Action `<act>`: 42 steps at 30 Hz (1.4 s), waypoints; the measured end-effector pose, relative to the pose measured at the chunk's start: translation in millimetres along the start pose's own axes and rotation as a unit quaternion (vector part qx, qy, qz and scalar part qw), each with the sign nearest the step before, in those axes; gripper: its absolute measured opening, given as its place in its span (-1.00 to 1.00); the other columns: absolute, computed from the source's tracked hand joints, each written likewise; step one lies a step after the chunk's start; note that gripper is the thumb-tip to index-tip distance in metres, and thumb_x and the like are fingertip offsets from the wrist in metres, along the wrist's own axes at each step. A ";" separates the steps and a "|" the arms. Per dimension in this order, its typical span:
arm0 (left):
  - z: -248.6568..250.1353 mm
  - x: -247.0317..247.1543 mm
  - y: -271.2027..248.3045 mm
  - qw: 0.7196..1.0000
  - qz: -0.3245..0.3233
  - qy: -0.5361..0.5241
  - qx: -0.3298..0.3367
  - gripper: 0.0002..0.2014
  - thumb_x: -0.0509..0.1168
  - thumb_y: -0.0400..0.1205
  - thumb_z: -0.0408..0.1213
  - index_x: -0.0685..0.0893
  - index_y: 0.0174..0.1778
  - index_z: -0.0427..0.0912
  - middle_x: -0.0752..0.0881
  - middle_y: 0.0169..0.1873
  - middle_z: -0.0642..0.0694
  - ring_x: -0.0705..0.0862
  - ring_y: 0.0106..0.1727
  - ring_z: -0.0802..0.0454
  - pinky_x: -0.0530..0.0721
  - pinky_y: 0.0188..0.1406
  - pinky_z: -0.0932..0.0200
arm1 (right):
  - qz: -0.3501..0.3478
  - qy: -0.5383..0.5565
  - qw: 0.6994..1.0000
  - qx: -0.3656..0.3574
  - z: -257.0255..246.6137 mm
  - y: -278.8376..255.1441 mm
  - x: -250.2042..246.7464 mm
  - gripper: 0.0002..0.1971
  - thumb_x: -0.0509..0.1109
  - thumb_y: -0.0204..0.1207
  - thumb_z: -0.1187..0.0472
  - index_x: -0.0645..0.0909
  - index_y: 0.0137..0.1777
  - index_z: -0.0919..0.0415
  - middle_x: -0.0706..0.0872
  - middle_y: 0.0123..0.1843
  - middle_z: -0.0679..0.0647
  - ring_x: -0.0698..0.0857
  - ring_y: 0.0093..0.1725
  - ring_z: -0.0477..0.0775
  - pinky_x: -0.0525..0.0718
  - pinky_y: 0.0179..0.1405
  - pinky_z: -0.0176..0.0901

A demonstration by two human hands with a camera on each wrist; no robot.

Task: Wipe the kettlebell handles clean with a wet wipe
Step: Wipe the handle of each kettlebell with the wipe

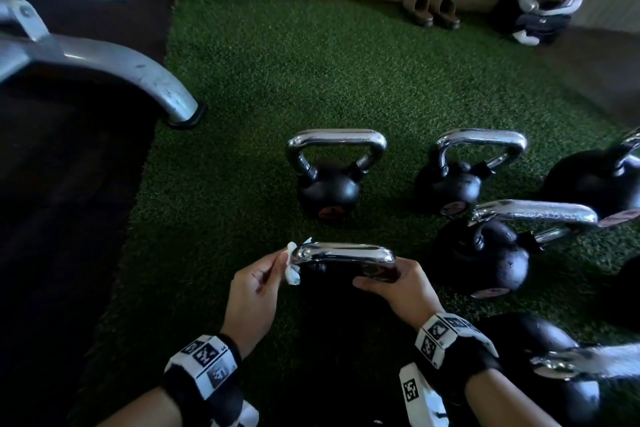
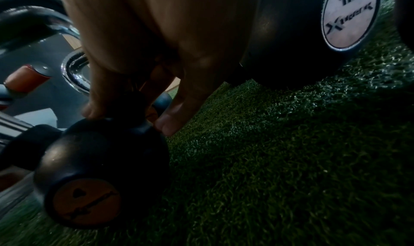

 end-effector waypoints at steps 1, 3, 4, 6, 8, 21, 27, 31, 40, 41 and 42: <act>-4.1 0.9 -0.1 1.000 -0.009 0.012 -0.002 -0.74 0.25 0.79 -0.24 0.81 0.22 0.13 0.85 0.21 0.13 0.78 0.34 0.11 0.70 0.44 -0.20 | 0.003 0.000 1.000 0.002 0.1 0.1 -0.3 -0.65 0.80 0.24 0.06 0.87 0.03 -0.01 0.92 -0.06 0.00 0.90 -0.01 0.05 0.82 0.21 0.17; -9.9 3.7 -2.0 0.999 -0.037 0.010 -0.013 -0.73 0.24 0.79 -0.20 0.83 0.18 0.18 0.84 0.25 0.13 0.75 0.38 0.13 0.65 0.49 -0.20 | 0.009 -0.004 1.000 0.001 0.1 0.2 -1.0 -0.66 0.81 0.22 0.04 0.88 0.01 -0.04 0.92 -0.08 0.02 0.90 -0.02 0.07 0.82 0.20 0.18; -11.2 5.3 -4.2 0.998 -0.052 -0.002 -0.021 -0.72 0.23 0.80 -0.21 0.85 0.16 0.16 0.83 0.27 0.14 0.73 0.41 0.14 0.62 0.52 -0.15 | 0.011 -0.008 1.000 0.000 -0.6 -0.1 -1.2 -0.66 0.81 0.21 0.03 0.88 -0.01 -0.04 0.92 -0.09 0.02 0.89 -0.03 0.07 0.82 0.19 0.16; -11.0 8.5 -10.3 0.996 -0.079 -0.025 -0.036 -0.74 0.25 0.80 -0.26 0.82 0.27 0.02 0.82 0.27 0.17 0.71 0.43 0.18 0.61 0.51 0.09 | 0.019 -0.013 1.000 -0.002 -2.9 -0.8 -2.2 -0.66 0.81 0.19 0.03 0.88 -0.03 -0.03 0.92 -0.11 0.01 0.89 -0.06 0.05 0.83 0.15 0.11; -9.2 8.7 -13.7 0.996 -0.077 -0.015 -0.035 -0.68 0.32 0.76 -0.22 0.75 0.41 -0.13 0.83 0.22 0.26 0.74 0.36 0.24 0.62 0.31 0.41 | 0.025 -0.022 0.999 -0.004 -6.1 -3.3 -3.0 -0.68 0.82 0.19 0.06 0.88 -0.05 -0.02 0.91 -0.15 -0.03 0.89 -0.09 0.00 0.85 0.07 -0.01; 7.2 36.7 51.1 0.984 -0.041 0.170 0.022 -0.79 0.42 0.72 -0.04 0.89 0.16 0.02 0.88 -0.01 0.26 0.79 0.12 0.40 0.69 0.14 0.44 | -0.040 -0.220 0.967 -0.119 -25.2 -20.0 12.8 -0.48 0.59 0.36 0.37 0.68 -0.34 -0.43 0.79 -0.29 -0.42 0.79 -0.17 -0.35 0.60 -0.12 -0.57; 2.1 50.6 51.2 0.984 -0.119 0.129 0.028 -0.77 0.40 0.75 -0.20 0.84 0.29 -0.07 0.79 0.05 0.47 0.72 0.25 0.46 0.55 0.28 0.53 | -0.016 -0.149 0.988 -0.049 -23.2 12.2 12.3 -0.58 0.75 0.23 -0.07 0.76 0.09 -0.17 0.82 0.04 -0.16 0.78 0.02 -0.21 0.74 0.13 -0.25; 15.9 46.4 48.7 0.968 -0.104 0.214 0.076 -0.83 0.42 0.74 -0.19 0.90 0.16 -0.03 0.84 0.00 0.33 0.80 0.10 0.40 0.67 0.16 0.48 | -0.087 -0.049 0.993 0.059 18.7 22.3 36.8 0.04 0.75 -0.22 -0.44 0.73 0.38 -0.08 0.88 0.07 -0.01 0.85 0.01 0.01 0.81 0.09 0.09; 38.5 50.3 58.7 0.979 -0.102 0.157 0.080 -0.84 0.41 0.72 -0.23 0.91 0.07 0.03 0.90 -0.15 0.17 0.85 -0.03 0.29 0.74 -0.02 0.34 | -0.082 0.062 0.991 0.080 23.7 19.5 40.1 -0.44 0.76 0.33 0.20 0.74 0.36 0.15 0.89 0.00 0.19 0.85 -0.21 0.10 0.77 -0.31 -0.11; 29.3 50.6 63.7 0.986 -0.111 0.119 0.030 -0.83 0.41 0.73 -0.20 0.91 0.07 0.09 0.91 -0.10 0.12 0.87 0.04 0.16 0.79 0.08 0.22 | -0.086 0.062 0.991 0.079 22.6 19.2 41.0 -0.38 0.79 0.26 0.12 0.75 0.35 0.12 0.89 -0.01 0.17 0.85 -0.20 0.12 0.78 -0.28 -0.05; 20.0 50.6 69.4 0.991 -0.110 0.065 -0.027 -0.82 0.41 0.74 -0.22 0.91 0.07 0.11 0.92 -0.07 0.05 0.87 0.10 0.05 0.82 0.12 0.14 | -0.086 0.058 0.992 0.077 23.2 20.6 41.1 -0.29 0.80 0.14 0.00 0.75 0.34 0.09 0.89 -0.01 0.16 0.86 -0.19 0.14 0.80 -0.24 0.00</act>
Point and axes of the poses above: each hand's wrist, its own y-axis towards the middle knuckle, its own x-axis out of the palm, z = x × y, the point moved 9 cm from there along y, towards the middle knuckle
